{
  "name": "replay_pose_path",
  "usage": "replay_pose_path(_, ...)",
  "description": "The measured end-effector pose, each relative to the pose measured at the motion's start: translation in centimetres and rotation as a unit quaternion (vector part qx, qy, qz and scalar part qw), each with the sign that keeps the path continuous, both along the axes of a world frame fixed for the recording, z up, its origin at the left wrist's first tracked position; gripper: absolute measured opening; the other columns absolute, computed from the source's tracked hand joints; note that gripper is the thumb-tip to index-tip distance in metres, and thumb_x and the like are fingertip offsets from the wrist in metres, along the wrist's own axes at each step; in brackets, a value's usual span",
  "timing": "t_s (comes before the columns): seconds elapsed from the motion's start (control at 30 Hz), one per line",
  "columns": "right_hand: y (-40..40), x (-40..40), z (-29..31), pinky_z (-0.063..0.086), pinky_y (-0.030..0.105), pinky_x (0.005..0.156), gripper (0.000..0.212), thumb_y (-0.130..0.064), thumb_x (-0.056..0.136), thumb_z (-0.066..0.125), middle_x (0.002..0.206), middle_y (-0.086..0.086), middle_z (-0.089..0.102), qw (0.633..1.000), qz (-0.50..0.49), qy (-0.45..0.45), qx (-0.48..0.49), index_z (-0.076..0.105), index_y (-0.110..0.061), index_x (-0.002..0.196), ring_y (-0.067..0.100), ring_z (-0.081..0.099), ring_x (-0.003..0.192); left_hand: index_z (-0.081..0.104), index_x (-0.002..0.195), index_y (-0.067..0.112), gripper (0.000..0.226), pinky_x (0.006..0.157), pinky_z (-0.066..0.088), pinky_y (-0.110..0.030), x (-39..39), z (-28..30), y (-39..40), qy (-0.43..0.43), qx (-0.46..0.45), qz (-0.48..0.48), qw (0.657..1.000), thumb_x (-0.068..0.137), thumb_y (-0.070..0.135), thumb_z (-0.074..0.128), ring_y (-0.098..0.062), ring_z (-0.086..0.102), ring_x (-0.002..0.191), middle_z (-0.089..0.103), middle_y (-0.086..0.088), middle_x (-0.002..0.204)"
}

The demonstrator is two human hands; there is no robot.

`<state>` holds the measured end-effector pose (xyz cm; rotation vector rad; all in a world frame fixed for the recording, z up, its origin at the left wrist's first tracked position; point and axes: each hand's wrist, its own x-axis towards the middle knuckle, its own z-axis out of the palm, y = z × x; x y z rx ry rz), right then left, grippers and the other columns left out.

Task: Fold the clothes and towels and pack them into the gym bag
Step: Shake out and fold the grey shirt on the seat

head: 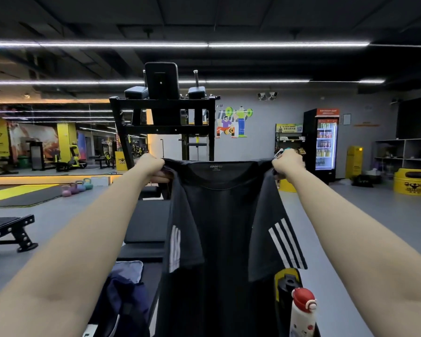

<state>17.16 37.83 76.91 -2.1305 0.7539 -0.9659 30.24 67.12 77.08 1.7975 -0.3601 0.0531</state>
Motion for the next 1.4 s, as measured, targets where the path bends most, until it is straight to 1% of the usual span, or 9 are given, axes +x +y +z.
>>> replay_pose_path(0.13, 0.4, 0.4, 0.1, 0.056, 0.031, 0.043, 0.015, 0.004, 0.094, 0.042, 0.100, 0.031, 0.060, 0.977, 0.122, -0.041, 0.172, 0.043, 0.004, 0.109, 0.028, 0.067, 0.047, 0.055, 0.112, -0.006, 0.020, 0.082, 0.056, -0.035, 0.2, -0.5, -0.1, 0.040, -0.026, -0.091, 0.995, 0.094, -0.006, 0.046, -0.026, 0.063, 0.098, 0.064, -0.017, 0.096)
replay_pose_path(0.23, 0.5, 0.4, -0.3, 0.057, 0.026, 0.048, 0.027, 0.011, 0.090, 0.052, 0.098, 0.024, 0.062, 0.970, 0.187, 0.001, 0.158, 0.049, 0.009, 0.116, 0.020, 0.067, 0.054, 0.058, 0.113, -0.010, 0.027, 0.087, 0.052, -0.033, 1.0, -1.0, -0.2, -0.015, 0.022, -0.071, 0.997, 0.088, -0.015, 0.051, -0.030, 0.060, 0.105, 0.060, -0.021, 0.105)
replay_pose_path(0.43, 0.9, 0.4, -1.2, 0.043, 0.018, 0.038, 0.022, 0.001, 0.078, 0.061, 0.064, 0.010, 0.060, 0.995, 0.056, 0.034, -0.076, 0.056, -0.011, 0.060, 0.014, 0.060, 0.046, 0.071, 0.091, 0.007, 0.011, 0.072, 0.058, -0.030, 1.6, -2.0, -0.3, -0.148, 0.055, 0.069, 0.985, 0.082, 0.006, 0.065, -0.023, 0.066, 0.072, 0.066, -0.011, 0.080)
replay_pose_path(0.57, 0.5, 0.7, -2.1, 0.058, 0.028, 0.053, 0.018, -0.005, 0.080, 0.060, 0.060, 0.010, 0.065, 0.995, 0.051, -0.015, -0.088, 0.061, -0.009, 0.062, 0.017, 0.066, 0.050, 0.070, 0.085, 0.008, 0.010, 0.054, 0.055, -0.020, 1.5, -1.9, -0.4, -0.171, 0.076, 0.078, 0.979, 0.085, 0.007, 0.060, -0.015, 0.063, 0.057, 0.063, -0.005, 0.065)
replay_pose_path(0.8, 0.4, 1.1, -2.4, 0.044, 0.028, 0.058, 0.034, -0.027, 0.080, 0.068, 0.057, 0.005, 0.055, 0.990, 0.044, 0.022, -0.130, 0.050, -0.014, 0.054, 0.025, 0.057, 0.064, 0.065, 0.105, 0.004, 0.019, 0.075, 0.054, -0.035, 1.7, -2.1, -0.6, -0.154, 0.113, 0.043, 0.981, 0.088, 0.011, 0.060, -0.026, 0.059, 0.088, 0.063, -0.013, 0.095)
replay_pose_path(0.97, 0.1, 1.6, -2.9, 0.058, 0.040, 0.070, 0.018, 0.000, 0.080, 0.060, 0.074, 0.011, 0.052, 0.997, 0.073, 0.032, -0.024, 0.050, -0.009, 0.067, 0.030, 0.058, 0.075, 0.059, 0.118, 0.002, 0.031, 0.076, 0.044, -0.028, 1.3, -2.5, -1.3, -0.176, 0.175, 0.086, 0.965, 0.088, 0.007, 0.059, -0.032, 0.054, 0.111, 0.058, -0.016, 0.118)
replay_pose_path(1.13, -1.2, 1.2, -3.3, 0.058, 0.048, 0.079, 0.020, 0.002, 0.081, 0.062, 0.096, 0.016, 0.059, 0.994, 0.105, 0.020, 0.004, 0.066, -0.007, 0.099, 0.038, 0.064, 0.091, 0.066, 0.093, 0.001, 0.016, 0.042, 0.040, -0.015, 0.5, -2.0, -1.1, -0.153, 0.177, 0.056, 0.971, 0.086, 0.013, 0.059, -0.021, 0.052, 0.069, 0.058, -0.014, 0.088)
replay_pose_path(1.3, 0.0, -0.3, -2.8, 0.059, 0.044, 0.078, 0.007, -0.005, 0.082, 0.065, 0.088, 0.014, 0.064, 0.989, 0.144, 0.022, 0.024, 0.069, -0.011, 0.083, 0.034, 0.068, 0.082, 0.065, 0.108, 0.003, 0.024, 0.045, 0.041, -0.017, -1.1, -2.0, -1.4, -0.173, 0.196, 0.034, 0.965, 0.090, 0.017, 0.057, -0.022, 0.052, 0.084, 0.061, -0.014, 0.100)
replay_pose_path(1.4, 0.8, -1.3, -2.5, 0.060, 0.041, 0.076, 0.009, -0.005, 0.081, 0.065, 0.084, 0.015, 0.067, 0.987, 0.155, 0.036, 0.012, 0.068, -0.012, 0.076, 0.032, 0.069, 0.075, 0.064, 0.101, 0.002, 0.017, 0.040, 0.041, -0.010, -2.4, -2.0, -1.4, -0.189, 0.196, 0.016, 0.962, 0.092, 0.014, 0.057, -0.018, 0.051, 0.073, 0.057, -0.007, 0.083)
